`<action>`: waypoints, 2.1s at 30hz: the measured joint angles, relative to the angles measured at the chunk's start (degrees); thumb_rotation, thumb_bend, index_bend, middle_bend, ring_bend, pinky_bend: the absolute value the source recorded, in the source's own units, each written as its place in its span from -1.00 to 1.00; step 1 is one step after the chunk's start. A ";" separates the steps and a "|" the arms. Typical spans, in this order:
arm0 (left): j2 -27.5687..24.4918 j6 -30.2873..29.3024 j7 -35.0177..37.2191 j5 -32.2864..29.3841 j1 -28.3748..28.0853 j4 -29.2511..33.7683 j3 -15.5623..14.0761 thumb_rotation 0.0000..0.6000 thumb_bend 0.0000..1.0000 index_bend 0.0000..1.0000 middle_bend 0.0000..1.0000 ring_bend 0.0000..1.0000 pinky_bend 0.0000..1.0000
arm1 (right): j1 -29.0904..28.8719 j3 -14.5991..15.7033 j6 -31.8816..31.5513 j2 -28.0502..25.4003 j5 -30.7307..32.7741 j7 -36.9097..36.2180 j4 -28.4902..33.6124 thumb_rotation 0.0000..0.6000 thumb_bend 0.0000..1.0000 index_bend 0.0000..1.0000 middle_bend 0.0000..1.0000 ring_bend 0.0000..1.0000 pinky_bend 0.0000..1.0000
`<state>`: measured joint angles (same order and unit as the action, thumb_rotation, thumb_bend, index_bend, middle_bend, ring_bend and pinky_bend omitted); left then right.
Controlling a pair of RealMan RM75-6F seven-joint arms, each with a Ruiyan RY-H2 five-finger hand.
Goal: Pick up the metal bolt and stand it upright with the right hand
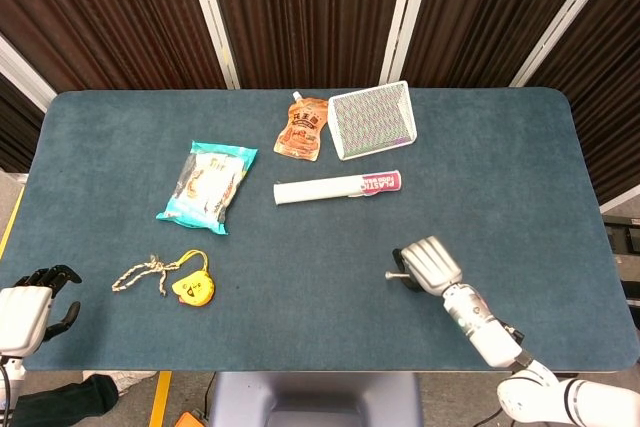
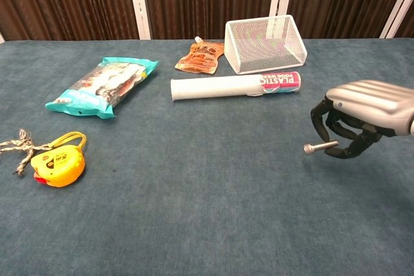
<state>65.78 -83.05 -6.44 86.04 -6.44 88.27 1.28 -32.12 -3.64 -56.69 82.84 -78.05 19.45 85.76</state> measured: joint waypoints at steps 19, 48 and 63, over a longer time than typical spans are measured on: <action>-0.05 0.60 -0.47 -0.48 -0.11 0.34 -0.10 1.00 -0.25 -0.17 -0.35 -0.34 -0.08 | -4.16 1.92 0.32 -3.90 -0.59 27.08 1.15 1.00 -0.16 0.63 0.88 0.94 1.00; -0.02 1.45 -1.08 -1.42 -0.24 0.50 -0.10 1.00 -0.25 -0.17 -0.35 -0.34 -0.07 | -6.65 6.10 2.81 -1.13 -8.83 30.61 -9.28 1.00 -0.14 0.67 0.88 0.92 1.00; -0.09 1.57 -1.24 -1.47 -0.28 0.73 -0.15 1.00 -0.25 -0.17 -0.35 -0.33 -0.07 | -6.42 5.95 3.10 -0.32 -9.20 29.21 -10.02 1.00 -0.14 0.58 0.88 0.92 1.00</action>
<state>65.68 -81.48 -7.69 84.56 -6.72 89.01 1.13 -38.54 2.32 -53.59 82.52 -87.25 48.66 75.73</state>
